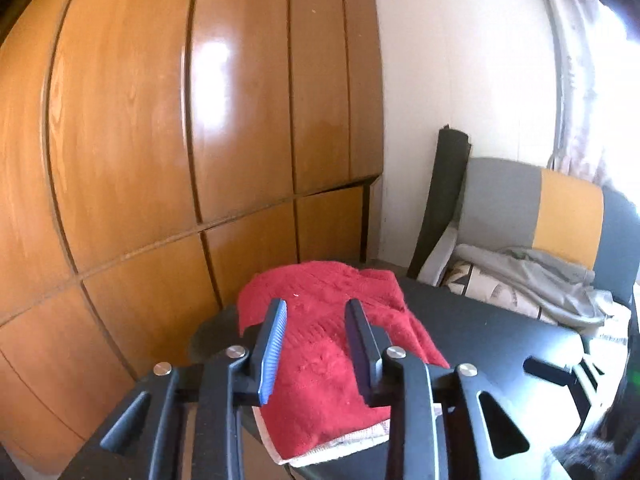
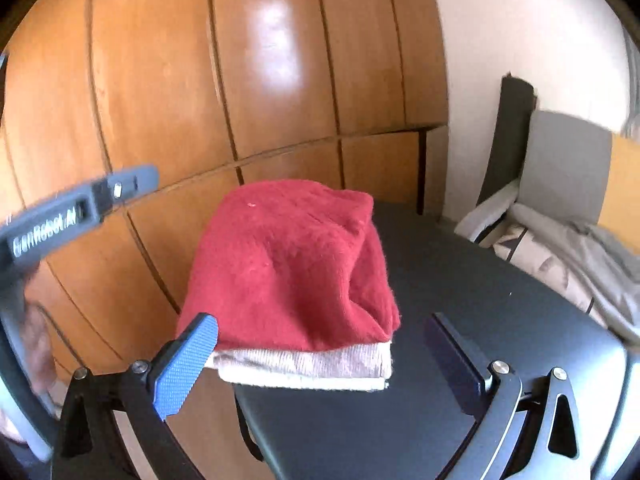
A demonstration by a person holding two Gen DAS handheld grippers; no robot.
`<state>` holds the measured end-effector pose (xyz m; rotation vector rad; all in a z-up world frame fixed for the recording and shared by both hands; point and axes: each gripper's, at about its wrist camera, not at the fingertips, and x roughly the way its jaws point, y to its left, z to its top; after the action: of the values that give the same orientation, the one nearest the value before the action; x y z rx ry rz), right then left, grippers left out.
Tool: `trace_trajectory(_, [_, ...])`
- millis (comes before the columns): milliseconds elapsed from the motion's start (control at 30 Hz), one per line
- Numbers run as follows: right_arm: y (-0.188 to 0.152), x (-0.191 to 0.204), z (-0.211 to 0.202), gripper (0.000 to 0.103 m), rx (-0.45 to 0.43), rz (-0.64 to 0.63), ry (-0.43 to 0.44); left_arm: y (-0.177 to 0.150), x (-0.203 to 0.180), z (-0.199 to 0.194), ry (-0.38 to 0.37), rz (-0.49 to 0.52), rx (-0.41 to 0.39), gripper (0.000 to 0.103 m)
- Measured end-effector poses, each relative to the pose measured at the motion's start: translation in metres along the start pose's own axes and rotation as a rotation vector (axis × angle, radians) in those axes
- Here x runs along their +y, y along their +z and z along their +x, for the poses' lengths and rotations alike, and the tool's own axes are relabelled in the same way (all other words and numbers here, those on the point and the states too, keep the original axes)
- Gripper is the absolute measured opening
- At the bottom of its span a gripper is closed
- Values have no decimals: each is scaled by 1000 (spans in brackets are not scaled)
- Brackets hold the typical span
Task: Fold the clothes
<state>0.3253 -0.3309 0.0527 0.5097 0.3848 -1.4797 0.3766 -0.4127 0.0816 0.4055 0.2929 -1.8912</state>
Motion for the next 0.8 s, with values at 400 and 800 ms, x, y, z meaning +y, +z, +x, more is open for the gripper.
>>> trace_trajectory(400, [-24,45,10,103,59,-186,8,-1,52,6,-65,-183,4,37])
trace_trajectory(800, [-50,33,17,103,144,-187,-8,-13,52,19,-55,-197,33,37])
